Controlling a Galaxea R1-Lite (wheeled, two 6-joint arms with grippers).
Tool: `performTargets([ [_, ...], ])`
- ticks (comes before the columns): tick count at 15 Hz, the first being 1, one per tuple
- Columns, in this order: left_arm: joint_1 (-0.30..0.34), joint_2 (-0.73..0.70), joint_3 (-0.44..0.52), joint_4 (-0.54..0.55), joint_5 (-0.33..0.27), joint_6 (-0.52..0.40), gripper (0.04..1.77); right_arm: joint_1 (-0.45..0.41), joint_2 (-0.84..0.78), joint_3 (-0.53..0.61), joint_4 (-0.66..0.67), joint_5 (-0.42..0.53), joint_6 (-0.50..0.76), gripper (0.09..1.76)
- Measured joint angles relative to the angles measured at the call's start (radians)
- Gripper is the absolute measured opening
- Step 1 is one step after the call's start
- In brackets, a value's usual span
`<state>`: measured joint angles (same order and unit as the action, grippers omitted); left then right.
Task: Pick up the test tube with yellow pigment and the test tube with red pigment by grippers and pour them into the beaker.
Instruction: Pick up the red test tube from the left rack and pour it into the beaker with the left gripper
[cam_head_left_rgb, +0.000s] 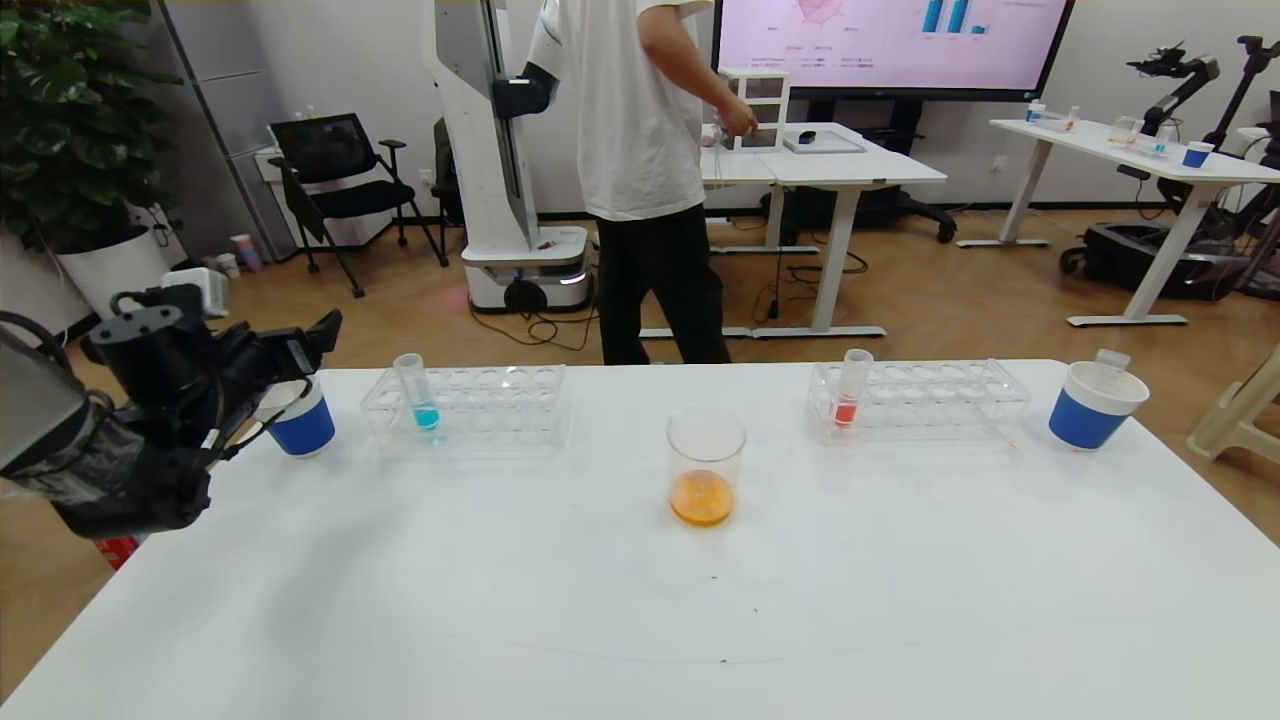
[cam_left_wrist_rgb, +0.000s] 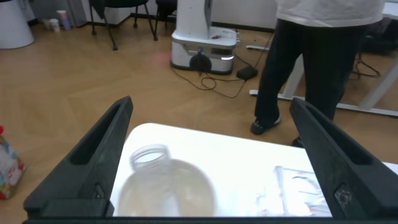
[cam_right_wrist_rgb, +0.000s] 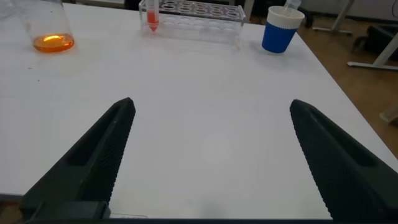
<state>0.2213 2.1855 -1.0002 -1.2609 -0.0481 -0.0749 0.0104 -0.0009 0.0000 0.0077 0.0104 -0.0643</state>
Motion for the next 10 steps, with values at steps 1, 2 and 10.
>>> performTargets([
  [1,-0.048,-0.038,-0.019,0.058,0.029,0.000,1.75,0.000,0.000,0.000,0.000,0.000,0.000,1.74],
  [2,-0.104,-0.074,-0.042,0.112,0.065,0.000,1.75,0.000,0.000,0.000,0.000,0.000,0.000,1.74],
  [10,-0.402,-0.336,-0.127,0.288,0.189,0.128,1.75,0.000,0.000,0.000,0.000,0.000,0.000,1.74],
])
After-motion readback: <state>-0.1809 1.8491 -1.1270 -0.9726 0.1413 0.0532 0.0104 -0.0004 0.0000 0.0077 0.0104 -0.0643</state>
